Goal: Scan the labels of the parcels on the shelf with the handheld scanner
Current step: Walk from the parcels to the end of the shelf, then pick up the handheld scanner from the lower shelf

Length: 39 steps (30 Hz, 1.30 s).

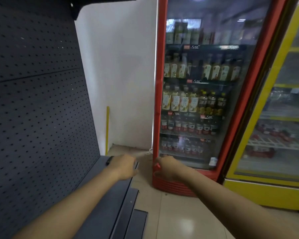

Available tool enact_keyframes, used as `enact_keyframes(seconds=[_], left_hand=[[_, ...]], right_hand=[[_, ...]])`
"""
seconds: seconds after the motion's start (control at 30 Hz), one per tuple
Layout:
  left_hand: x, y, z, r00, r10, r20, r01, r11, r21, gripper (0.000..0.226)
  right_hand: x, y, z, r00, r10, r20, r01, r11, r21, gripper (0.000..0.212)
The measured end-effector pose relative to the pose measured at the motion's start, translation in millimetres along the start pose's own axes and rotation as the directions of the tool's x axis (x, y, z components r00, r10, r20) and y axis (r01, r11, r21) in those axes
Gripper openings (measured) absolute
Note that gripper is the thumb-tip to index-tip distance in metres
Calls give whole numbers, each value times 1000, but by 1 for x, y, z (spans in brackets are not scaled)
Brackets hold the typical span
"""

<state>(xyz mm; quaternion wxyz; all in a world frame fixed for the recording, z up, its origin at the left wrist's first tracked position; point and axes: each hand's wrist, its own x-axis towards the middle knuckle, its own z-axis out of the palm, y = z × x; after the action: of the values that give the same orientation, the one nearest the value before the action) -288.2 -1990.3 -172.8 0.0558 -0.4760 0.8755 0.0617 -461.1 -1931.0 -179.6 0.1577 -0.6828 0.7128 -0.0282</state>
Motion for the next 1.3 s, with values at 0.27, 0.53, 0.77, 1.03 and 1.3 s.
enact_keyframes(seconds=[0.27, 0.53, 0.77, 1.03, 1.3], left_hand=[[112, 1, -8, 994, -111, 18, 112, 991, -78, 36], [170, -40, 18, 973, -221, 61, 228, 962, -153, 38], [201, -95, 53, 931, -352, 99, 366, 903, -226, 28], [217, -136, 83, 835, -523, 170, 549, 775, -312, 35], [232, -153, 112, 675, -683, 279, 737, 606, -301, 55]], right_hand=[[115, 55, -26, 995, -80, 67, 81, 996, -22, 52], [222, 58, -19, 970, -176, 170, 188, 981, -57, 50], [311, 32, 20, 933, -222, 282, 250, 966, -67, 51], [377, 17, 61, 874, -272, 402, 336, 937, -97, 49], [424, 2, 100, 814, -323, 483, 404, 912, -70, 61]])
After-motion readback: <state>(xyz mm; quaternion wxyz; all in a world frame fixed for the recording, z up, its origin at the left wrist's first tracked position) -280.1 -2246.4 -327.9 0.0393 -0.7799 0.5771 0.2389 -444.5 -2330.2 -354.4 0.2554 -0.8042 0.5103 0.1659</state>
